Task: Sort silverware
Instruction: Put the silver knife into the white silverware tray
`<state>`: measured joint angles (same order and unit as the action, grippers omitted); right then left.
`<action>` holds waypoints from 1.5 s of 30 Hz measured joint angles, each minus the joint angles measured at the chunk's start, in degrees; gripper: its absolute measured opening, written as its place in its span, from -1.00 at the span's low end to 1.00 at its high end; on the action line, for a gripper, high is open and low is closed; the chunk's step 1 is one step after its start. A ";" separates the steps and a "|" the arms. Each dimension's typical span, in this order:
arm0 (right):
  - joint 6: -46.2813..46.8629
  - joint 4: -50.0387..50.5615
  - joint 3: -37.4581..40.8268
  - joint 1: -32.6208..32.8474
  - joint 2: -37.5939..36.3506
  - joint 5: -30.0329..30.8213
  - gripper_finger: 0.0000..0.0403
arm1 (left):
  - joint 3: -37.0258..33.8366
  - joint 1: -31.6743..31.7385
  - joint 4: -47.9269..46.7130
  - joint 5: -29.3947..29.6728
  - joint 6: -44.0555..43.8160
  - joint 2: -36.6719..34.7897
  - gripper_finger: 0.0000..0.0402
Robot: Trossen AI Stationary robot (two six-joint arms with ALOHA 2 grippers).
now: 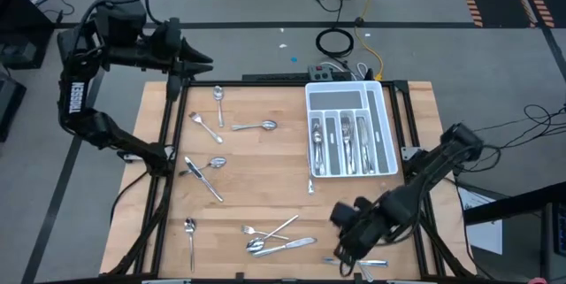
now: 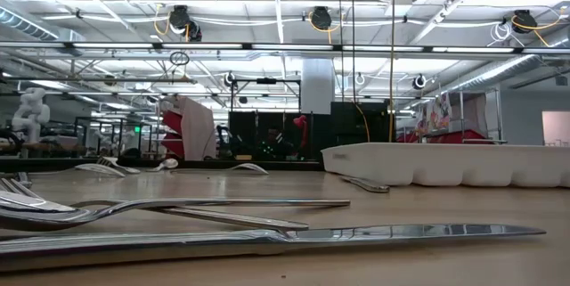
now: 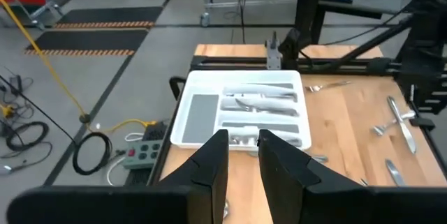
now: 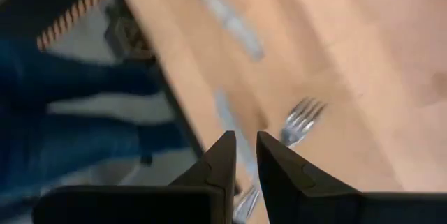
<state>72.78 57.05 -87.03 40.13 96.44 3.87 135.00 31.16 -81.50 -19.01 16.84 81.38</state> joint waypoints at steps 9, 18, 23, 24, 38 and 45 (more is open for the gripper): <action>-11.69 0.81 -8.25 2.69 15.56 -8.77 -0.46 | -0.11 -0.04 -2.09 -0.19 0.02 -0.09 -0.57; -16.82 2.94 -8.12 4.28 20.63 -8.45 -0.06 | -0.11 -0.05 -1.97 -0.41 -2.66 -0.09 -0.57; -21.29 4.14 -7.68 5.38 20.63 -5.24 0.08 | -0.13 -0.07 -1.83 -0.43 -4.54 -0.09 -0.57; -21.87 4.14 -7.68 5.38 20.63 -5.20 0.10 | -0.13 -0.05 -1.83 -0.43 -4.55 -0.09 -0.57; -23.12 -3.81 -6.71 5.27 22.94 -3.67 0.23 | -0.15 -0.05 -2.28 -0.40 -6.08 -0.09 -0.57; -22.91 -4.51 -6.53 4.75 27.11 -3.62 0.23 | -0.15 -0.06 -4.16 -0.36 -6.09 -0.02 -0.57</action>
<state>49.87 52.54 -93.56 44.88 123.55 0.25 134.85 31.10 -85.67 -19.38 10.75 81.36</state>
